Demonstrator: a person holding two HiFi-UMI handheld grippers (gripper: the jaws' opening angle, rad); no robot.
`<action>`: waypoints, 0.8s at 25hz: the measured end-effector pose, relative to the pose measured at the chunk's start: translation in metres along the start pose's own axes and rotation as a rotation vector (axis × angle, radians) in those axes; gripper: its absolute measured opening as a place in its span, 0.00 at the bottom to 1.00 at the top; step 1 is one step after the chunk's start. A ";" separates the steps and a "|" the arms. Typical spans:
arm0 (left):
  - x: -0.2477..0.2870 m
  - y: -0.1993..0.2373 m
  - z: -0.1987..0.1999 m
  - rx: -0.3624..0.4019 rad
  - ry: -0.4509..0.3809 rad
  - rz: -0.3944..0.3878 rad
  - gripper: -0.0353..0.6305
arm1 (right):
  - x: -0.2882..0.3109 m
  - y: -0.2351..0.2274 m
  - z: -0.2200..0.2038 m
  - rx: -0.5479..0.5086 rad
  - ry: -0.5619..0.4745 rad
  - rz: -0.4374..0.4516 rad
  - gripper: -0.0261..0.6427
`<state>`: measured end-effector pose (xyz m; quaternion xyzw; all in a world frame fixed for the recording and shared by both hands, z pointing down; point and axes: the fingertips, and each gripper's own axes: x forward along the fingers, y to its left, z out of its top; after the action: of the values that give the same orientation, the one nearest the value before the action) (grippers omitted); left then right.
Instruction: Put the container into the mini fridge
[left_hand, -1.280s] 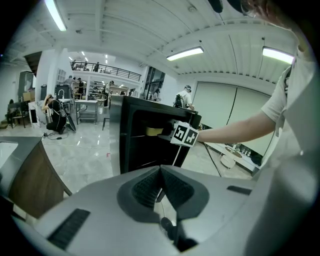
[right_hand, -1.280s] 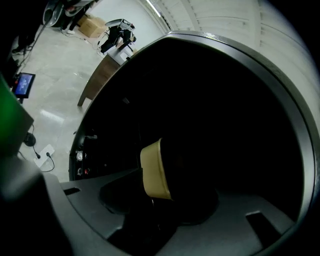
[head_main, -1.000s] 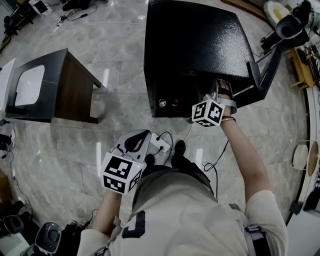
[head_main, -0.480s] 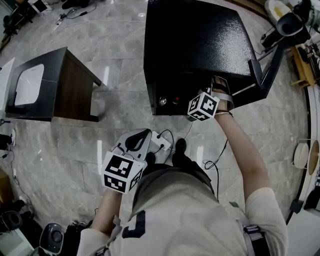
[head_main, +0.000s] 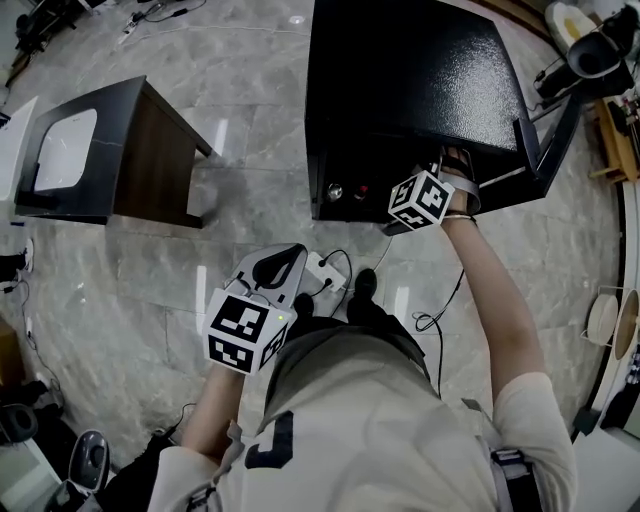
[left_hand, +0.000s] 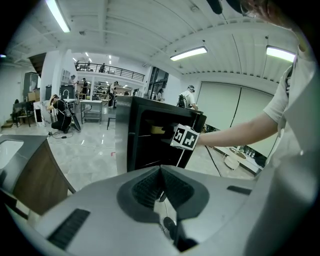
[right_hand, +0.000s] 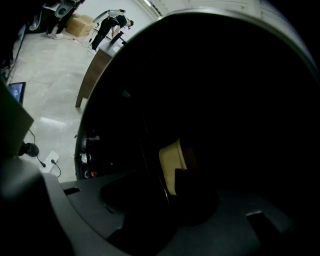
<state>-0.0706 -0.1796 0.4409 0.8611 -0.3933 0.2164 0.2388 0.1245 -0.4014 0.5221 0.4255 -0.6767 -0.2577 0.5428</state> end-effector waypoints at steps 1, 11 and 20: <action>-0.001 0.002 0.000 0.002 -0.003 0.002 0.14 | -0.005 0.003 0.002 0.009 -0.010 -0.002 0.34; -0.027 0.021 -0.002 0.006 -0.040 0.013 0.14 | -0.067 0.031 0.015 0.181 -0.036 0.053 0.34; -0.061 0.018 -0.011 0.057 -0.060 -0.067 0.14 | -0.146 0.040 0.041 0.538 -0.049 0.096 0.34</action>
<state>-0.1230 -0.1479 0.4195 0.8863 -0.3650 0.1934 0.2093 0.0806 -0.2604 0.4680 0.5154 -0.7532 -0.0527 0.4053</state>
